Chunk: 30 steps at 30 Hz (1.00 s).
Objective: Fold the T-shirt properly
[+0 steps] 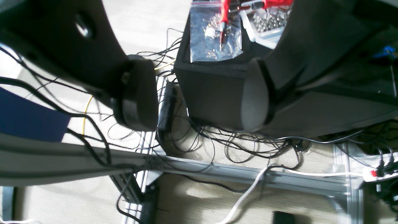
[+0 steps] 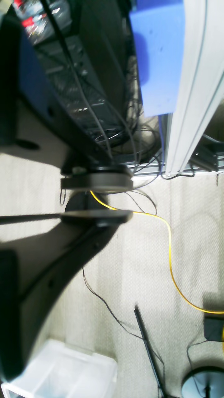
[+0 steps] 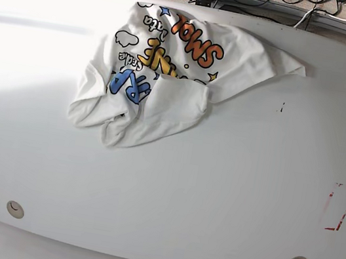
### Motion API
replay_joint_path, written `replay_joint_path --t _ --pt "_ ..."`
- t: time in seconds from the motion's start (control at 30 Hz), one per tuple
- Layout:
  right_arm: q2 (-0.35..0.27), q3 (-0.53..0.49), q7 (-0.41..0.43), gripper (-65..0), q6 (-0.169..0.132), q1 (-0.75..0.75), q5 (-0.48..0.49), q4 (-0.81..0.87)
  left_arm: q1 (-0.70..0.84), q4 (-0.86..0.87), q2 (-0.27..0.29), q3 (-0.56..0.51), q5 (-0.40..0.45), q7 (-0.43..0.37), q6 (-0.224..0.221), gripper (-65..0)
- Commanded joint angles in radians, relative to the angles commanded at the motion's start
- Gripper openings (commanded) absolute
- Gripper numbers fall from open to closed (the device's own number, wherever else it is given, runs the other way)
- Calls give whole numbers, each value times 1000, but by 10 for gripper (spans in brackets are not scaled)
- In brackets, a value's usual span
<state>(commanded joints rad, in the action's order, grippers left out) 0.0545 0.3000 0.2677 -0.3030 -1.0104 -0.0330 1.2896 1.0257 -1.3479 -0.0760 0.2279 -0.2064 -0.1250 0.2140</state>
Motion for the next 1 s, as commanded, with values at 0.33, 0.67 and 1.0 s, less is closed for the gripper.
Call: replay_joint_path --t 0.33,0.67,1.0 --pt "2 0 -2 -556 -71 -219 166 308 206 -328 -41 51 -169 0 0 -261" --pt "2 0 -2 -556 -77 -267 224 578 245 -546 -38 106 -187 0 0 -261" --pt "-41 0 -69 -552 -77 -66 216 683 150 -605 -38 98 -184 5 0 -260"
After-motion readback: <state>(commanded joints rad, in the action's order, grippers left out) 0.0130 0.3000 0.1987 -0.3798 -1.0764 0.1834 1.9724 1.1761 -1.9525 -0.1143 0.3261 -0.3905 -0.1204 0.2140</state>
